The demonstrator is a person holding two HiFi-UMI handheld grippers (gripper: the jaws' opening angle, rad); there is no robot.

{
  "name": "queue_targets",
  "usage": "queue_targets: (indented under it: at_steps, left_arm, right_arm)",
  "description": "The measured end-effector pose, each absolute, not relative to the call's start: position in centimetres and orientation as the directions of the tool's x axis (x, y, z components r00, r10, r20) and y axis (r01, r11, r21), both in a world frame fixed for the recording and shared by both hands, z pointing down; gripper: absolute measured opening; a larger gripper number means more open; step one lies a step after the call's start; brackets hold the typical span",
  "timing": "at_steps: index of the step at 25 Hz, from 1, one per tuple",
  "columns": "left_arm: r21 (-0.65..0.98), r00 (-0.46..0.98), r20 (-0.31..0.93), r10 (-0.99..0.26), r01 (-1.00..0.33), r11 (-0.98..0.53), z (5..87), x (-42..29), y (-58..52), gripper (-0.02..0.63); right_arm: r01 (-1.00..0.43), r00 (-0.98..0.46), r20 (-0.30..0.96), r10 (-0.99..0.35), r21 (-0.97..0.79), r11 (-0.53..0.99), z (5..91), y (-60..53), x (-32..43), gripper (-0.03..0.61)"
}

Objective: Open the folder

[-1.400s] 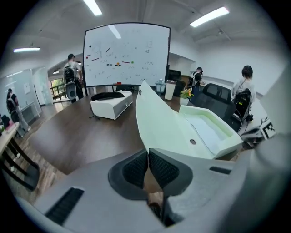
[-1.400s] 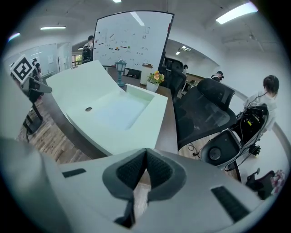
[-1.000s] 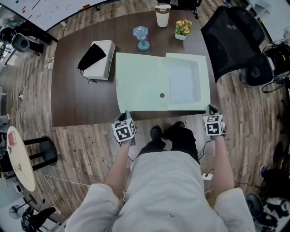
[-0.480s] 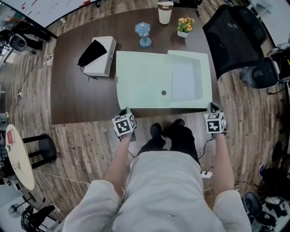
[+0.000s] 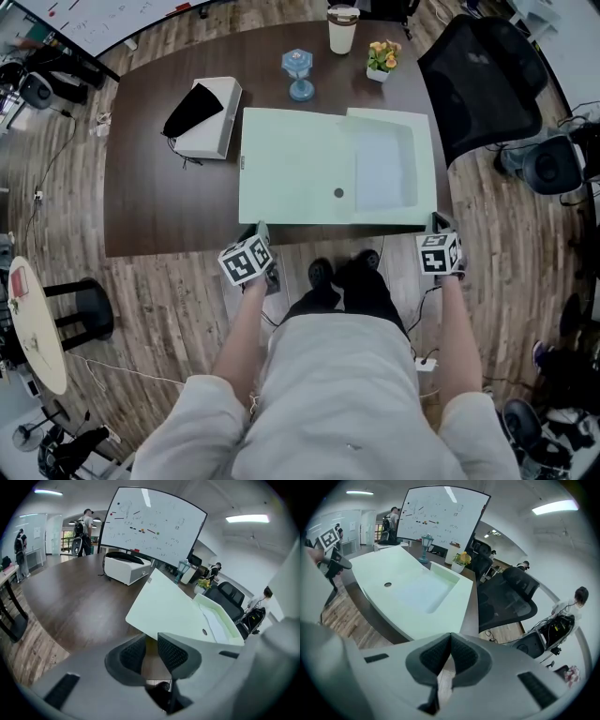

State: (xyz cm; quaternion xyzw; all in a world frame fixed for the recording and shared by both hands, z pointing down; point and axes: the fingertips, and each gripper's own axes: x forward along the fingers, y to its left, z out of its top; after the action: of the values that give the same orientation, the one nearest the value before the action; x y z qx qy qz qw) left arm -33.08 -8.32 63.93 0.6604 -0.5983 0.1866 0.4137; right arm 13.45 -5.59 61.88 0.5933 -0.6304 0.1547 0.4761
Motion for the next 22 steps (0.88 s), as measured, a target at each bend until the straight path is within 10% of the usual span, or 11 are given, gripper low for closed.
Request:
queue_targets:
  at_steps: [22]
  left_arm:
    - [0.409,0.344,0.644,-0.684,-0.91,-0.072,59.3,-30.3,-4.8,0.077]
  right_arm:
    - [-0.948,0.108,0.68,-0.725,0.29,0.13,56.3,-3.6,6.7,0.003]
